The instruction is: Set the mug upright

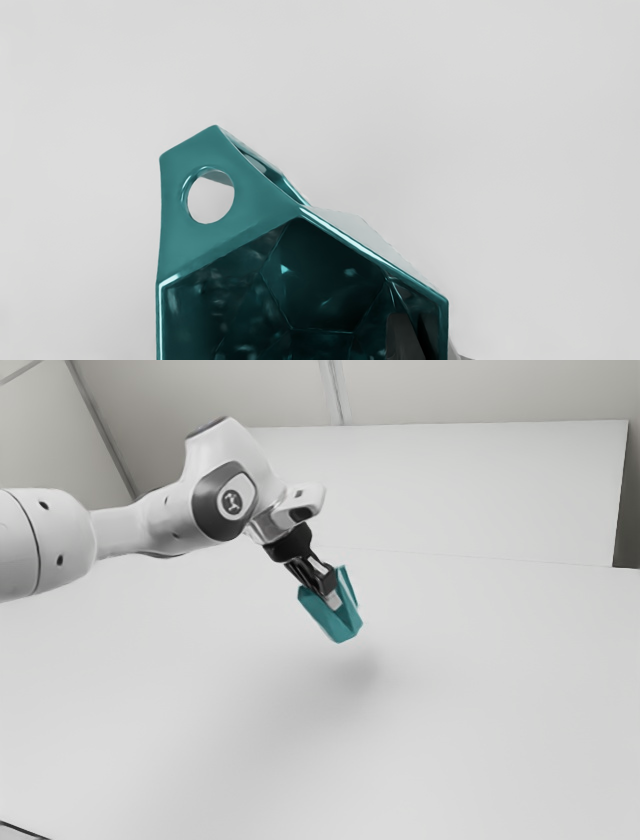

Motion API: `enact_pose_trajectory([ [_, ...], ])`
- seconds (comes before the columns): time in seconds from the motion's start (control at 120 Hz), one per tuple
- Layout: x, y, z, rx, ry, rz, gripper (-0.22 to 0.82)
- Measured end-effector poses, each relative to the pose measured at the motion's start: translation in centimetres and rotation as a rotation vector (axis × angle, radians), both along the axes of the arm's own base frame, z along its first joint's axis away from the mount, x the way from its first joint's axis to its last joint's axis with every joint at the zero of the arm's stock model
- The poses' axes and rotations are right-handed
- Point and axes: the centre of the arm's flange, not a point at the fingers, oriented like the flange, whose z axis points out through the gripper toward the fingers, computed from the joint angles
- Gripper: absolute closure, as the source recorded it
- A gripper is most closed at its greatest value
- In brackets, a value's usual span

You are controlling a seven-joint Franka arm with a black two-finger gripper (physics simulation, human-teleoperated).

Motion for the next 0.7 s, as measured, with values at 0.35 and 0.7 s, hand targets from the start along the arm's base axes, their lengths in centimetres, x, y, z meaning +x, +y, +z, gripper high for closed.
enact_pose_trajectory([
  [0.35, -2.7, 5.7, -0.4, 0.236, 0.014, 0.054, 0.79],
  [0.7, -6.7, 7.0, -2.0, 0.319, 0.037, 0.120, 0.79],
])
